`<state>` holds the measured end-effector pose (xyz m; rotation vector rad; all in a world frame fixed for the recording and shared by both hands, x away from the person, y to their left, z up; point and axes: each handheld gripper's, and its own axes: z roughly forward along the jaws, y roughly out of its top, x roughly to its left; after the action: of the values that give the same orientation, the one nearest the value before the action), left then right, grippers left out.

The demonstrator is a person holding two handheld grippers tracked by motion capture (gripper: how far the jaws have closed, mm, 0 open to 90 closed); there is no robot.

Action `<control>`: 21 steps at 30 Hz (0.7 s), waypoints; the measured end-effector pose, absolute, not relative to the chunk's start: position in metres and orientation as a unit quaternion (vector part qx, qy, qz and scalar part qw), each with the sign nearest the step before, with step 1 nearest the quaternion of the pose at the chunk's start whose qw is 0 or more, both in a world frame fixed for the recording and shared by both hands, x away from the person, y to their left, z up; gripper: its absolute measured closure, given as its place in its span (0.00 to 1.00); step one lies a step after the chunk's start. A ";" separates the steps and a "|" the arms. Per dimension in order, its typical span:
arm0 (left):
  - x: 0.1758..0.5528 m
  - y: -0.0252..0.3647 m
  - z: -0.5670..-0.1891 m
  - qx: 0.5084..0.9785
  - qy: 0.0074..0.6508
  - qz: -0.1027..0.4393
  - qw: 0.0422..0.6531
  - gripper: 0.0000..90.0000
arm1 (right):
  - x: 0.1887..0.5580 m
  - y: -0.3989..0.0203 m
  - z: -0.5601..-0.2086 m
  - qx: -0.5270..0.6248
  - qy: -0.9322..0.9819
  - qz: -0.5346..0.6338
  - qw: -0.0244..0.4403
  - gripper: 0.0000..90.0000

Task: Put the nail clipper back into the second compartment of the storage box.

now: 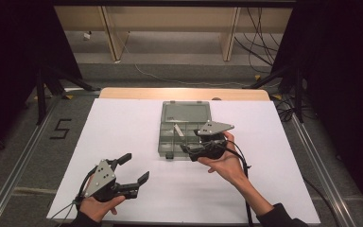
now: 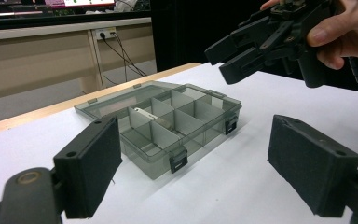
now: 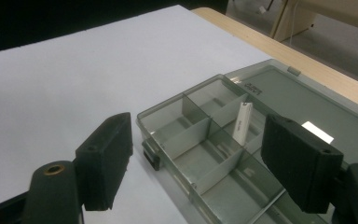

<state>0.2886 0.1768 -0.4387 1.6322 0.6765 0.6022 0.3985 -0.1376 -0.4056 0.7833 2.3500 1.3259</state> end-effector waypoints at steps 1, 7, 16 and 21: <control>0.289 0.177 -0.439 0.703 0.291 0.259 0.595 0.18 | 0.397 -0.139 -0.405 0.275 0.823 0.467 0.168 0.29; 0.289 0.177 -0.439 0.702 0.292 0.259 0.595 0.18 | 0.391 -0.147 -0.405 0.274 0.820 0.474 0.169 0.29; 0.288 0.177 -0.439 0.702 0.291 0.259 0.596 0.18 | 0.378 -0.157 -0.407 0.271 0.807 0.494 0.176 0.29; 0.288 0.177 -0.439 0.702 0.291 0.259 0.595 0.18 | 0.371 -0.164 -0.406 0.268 0.797 0.514 0.170 0.29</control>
<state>0.2883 0.1765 -0.4385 1.6316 0.6766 0.6024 0.3713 -0.1636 -0.4060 0.7616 2.2634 1.4619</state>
